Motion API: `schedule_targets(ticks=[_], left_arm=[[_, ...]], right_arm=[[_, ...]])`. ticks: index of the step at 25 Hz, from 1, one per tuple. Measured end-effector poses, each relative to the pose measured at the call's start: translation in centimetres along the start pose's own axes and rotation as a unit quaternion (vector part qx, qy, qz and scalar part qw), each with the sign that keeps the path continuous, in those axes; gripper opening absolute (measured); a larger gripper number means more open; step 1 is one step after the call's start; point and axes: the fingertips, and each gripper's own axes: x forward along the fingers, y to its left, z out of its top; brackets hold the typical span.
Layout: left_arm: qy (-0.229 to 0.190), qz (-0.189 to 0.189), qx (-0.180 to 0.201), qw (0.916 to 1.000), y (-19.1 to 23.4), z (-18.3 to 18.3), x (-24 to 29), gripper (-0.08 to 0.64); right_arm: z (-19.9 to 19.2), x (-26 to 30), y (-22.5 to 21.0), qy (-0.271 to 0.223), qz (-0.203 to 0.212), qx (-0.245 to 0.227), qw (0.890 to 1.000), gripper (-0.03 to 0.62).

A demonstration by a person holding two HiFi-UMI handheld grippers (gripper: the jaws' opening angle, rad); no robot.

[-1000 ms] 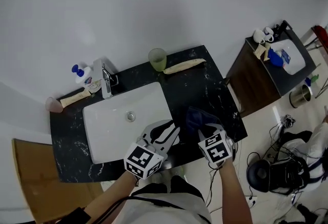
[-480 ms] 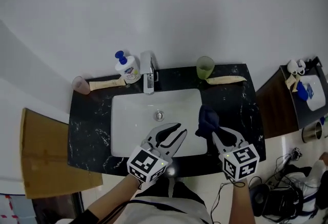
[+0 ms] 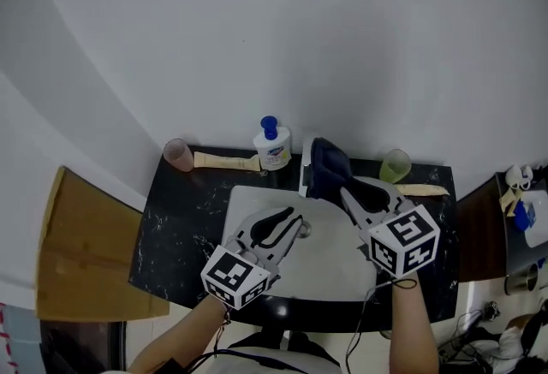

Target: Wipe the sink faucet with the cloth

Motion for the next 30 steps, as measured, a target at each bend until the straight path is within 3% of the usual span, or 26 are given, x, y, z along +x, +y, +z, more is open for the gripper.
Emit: schedule_targets(ticks=[5, 11, 23, 30], left_arm=[[-0.012, 0.022, -0.008, 0.9997, 2.6, 0.7, -1.4, 0.078], [-0.016, 0.036, -0.009, 0.9992, 3.7, 1.3, -2.2, 0.078], [-0.010, 0.028, -0.014, 0.9995, 3.5, 0.6, -2.0, 0.078], [-0.014, 0.023, -0.018, 0.9995, 3.3, 0.6, -1.8, 0.078]], right_arm=[[1.7, 6.2, -0.7, 0.073, 0.019, -0.064, 0.995, 0.071], [0.2, 10.2, -0.8, 0.170, 0.035, -0.136, 0.975, 0.071], [1.6, 13.6, -5.1, 0.165, 0.008, -0.111, 0.980, 0.071], [-0.6, 9.7, 0.4, 0.197, 0.108, -0.129, 0.966, 0.071]])
